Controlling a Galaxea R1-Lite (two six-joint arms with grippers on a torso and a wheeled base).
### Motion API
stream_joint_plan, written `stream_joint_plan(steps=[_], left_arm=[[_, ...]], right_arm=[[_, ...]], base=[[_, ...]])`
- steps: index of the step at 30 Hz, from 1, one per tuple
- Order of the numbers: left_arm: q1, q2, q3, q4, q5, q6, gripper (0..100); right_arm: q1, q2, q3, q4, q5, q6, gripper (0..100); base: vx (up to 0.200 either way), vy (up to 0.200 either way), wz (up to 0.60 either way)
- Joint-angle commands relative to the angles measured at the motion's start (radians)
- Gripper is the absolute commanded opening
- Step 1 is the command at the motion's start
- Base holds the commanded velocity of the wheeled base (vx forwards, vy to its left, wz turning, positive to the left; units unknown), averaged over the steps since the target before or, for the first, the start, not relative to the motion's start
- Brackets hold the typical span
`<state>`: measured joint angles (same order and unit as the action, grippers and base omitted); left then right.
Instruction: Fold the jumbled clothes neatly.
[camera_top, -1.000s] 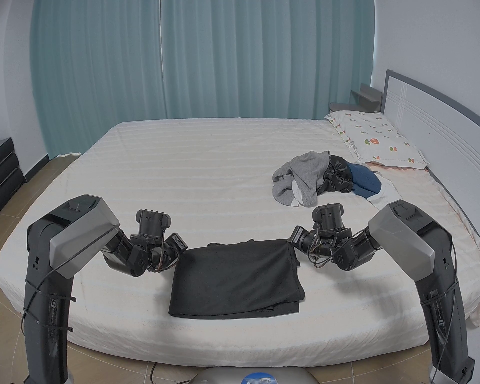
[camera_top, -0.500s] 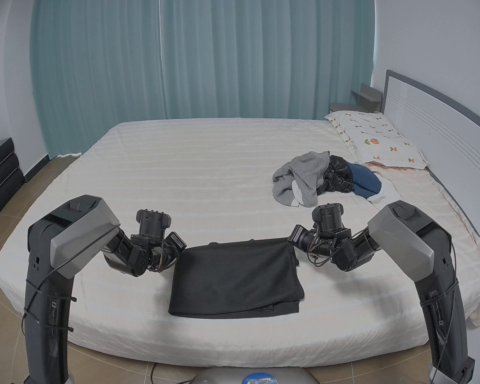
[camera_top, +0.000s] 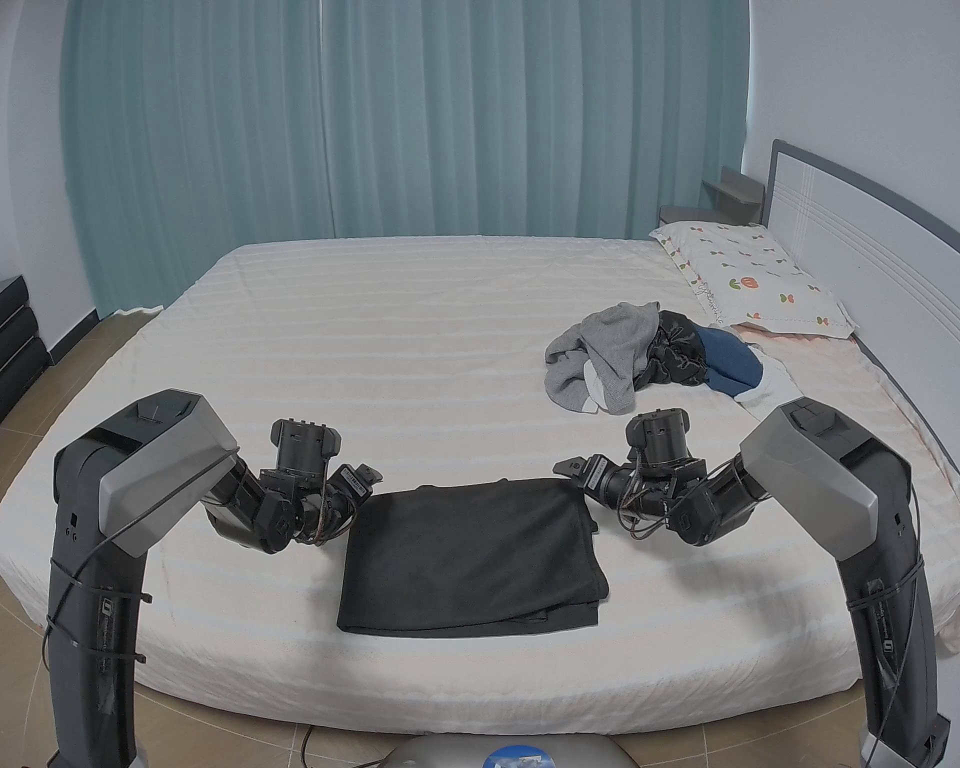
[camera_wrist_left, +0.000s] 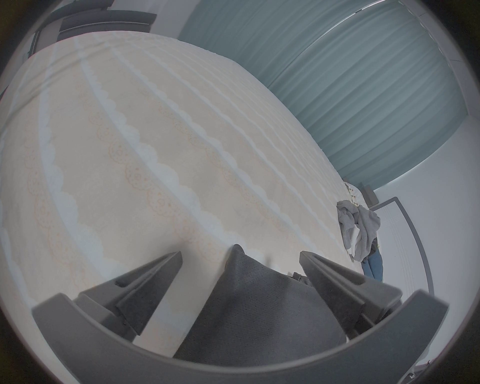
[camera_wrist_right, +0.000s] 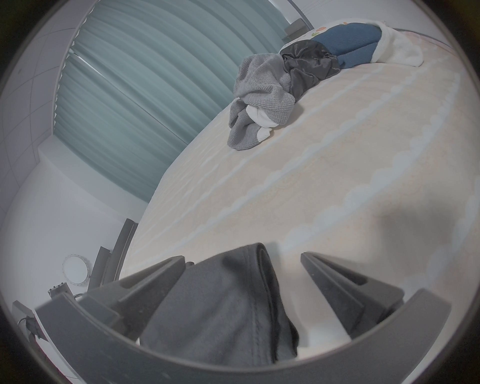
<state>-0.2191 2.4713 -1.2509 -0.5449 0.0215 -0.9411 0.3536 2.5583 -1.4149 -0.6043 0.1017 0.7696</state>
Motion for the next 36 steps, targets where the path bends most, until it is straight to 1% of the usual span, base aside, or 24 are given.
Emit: stream_joint_plan(steps=[1, 4, 5, 6, 10, 14, 22, 23, 36], left_arm=[[0.018, -0.051, 0.053, 0.000, -0.003, -0.048, 100], [0.027, -0.078, 0.099, -0.006, -0.018, -0.051, 100], [0.029, -0.083, 0.107, -0.007, -0.025, -0.053, 100], [0.034, -0.091, 0.117, -0.007, -0.032, -0.053, 100], [0.046, -0.101, 0.126, -0.003, -0.046, -0.056, 100], [0.053, -0.103, 0.128, 0.000, -0.046, -0.056, 100], [0.055, -0.103, 0.128, 0.000, -0.046, -0.056, 100], [0.055, -0.101, 0.128, 0.000, -0.046, -0.056, 100], [0.055, -0.103, 0.128, 0.002, -0.046, -0.056, 100]], right_arm=[[-0.008, -0.190, 0.258, -0.028, 0.046, 0.004, 100], [0.001, -0.276, 0.430, -0.072, 0.107, 0.004, 100], [0.004, -0.290, 0.467, -0.083, 0.118, 0.004, 100], [0.011, -0.303, 0.510, -0.101, 0.127, 0.002, 100], [0.044, -0.314, 0.628, -0.164, 0.128, 0.004, 100], [0.053, -0.306, 0.651, -0.184, 0.128, 0.004, 100], [0.074, -0.265, 0.631, -0.186, 0.130, 0.004, 100], [0.079, -0.259, 0.628, -0.186, 0.128, 0.004, 0], [0.077, -0.299, 0.682, -0.169, 0.121, -0.006, 0]], base=[[0.000, 0.000, 0.00], [0.000, 0.000, 0.00], [0.000, 0.000, 0.00], [0.000, 0.000, 0.00], [0.000, 0.000, 0.00], [0.000, 0.000, 0.00], [0.000, 0.000, 0.00], [0.000, 0.000, 0.00], [0.000, 0.000, 0.00]])
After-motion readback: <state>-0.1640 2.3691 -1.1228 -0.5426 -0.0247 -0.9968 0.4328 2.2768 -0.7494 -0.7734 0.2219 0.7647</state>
